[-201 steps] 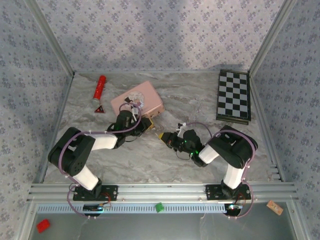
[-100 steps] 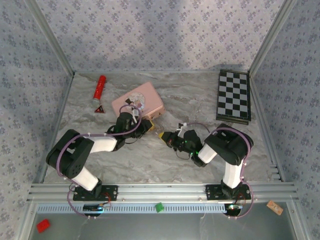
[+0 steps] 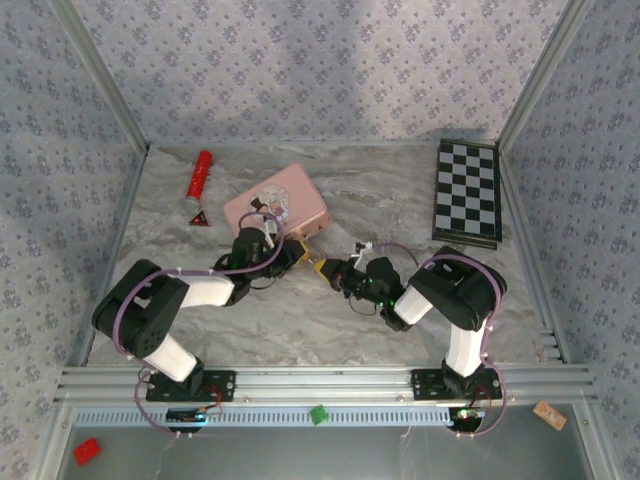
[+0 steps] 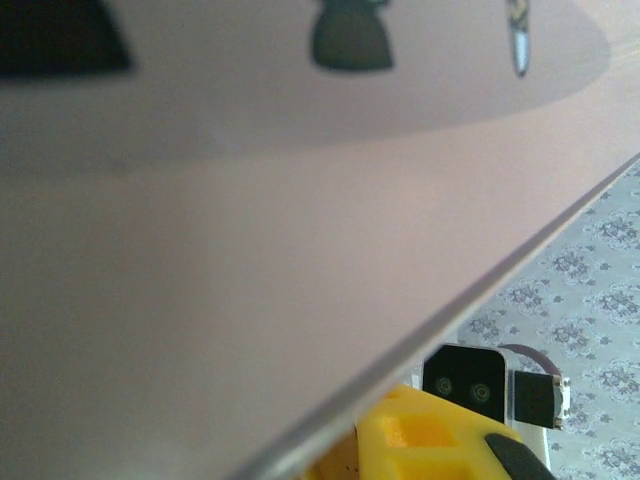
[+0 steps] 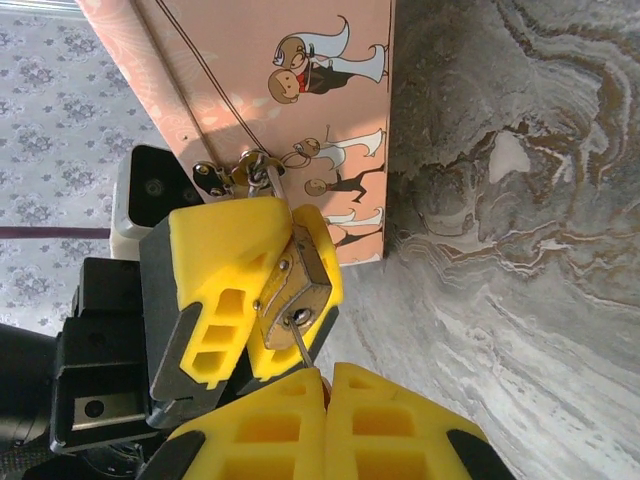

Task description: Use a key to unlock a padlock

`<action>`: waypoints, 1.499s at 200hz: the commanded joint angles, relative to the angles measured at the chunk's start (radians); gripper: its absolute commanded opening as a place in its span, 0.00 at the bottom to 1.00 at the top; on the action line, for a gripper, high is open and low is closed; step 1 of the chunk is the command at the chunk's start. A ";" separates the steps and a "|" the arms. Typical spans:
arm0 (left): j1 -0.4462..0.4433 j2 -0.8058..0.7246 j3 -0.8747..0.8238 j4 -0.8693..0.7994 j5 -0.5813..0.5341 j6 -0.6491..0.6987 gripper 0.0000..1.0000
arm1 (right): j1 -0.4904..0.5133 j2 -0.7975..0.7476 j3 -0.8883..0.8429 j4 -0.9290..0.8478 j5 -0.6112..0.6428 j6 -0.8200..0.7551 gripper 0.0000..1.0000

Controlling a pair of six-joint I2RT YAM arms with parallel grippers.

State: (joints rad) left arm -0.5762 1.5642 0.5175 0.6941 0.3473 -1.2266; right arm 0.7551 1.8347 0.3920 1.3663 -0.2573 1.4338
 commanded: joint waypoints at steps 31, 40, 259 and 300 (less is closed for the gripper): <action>-0.018 -0.019 -0.036 0.030 0.081 -0.158 0.10 | 0.000 0.009 0.022 0.028 0.016 0.019 0.00; -0.018 -0.022 -0.039 0.034 0.078 -0.160 0.10 | 0.002 0.009 0.024 0.028 0.015 0.020 0.00; -0.040 -0.033 -0.070 0.181 0.058 -0.178 0.08 | -0.005 -0.029 0.058 0.028 0.018 0.099 0.00; -0.042 -0.047 -0.071 0.168 0.053 -0.172 0.07 | -0.005 -0.026 0.052 0.027 0.018 0.097 0.00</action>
State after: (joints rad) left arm -0.5922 1.5448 0.4549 0.8280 0.3176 -1.3045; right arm 0.7551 1.8328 0.4225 1.3659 -0.2577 1.5230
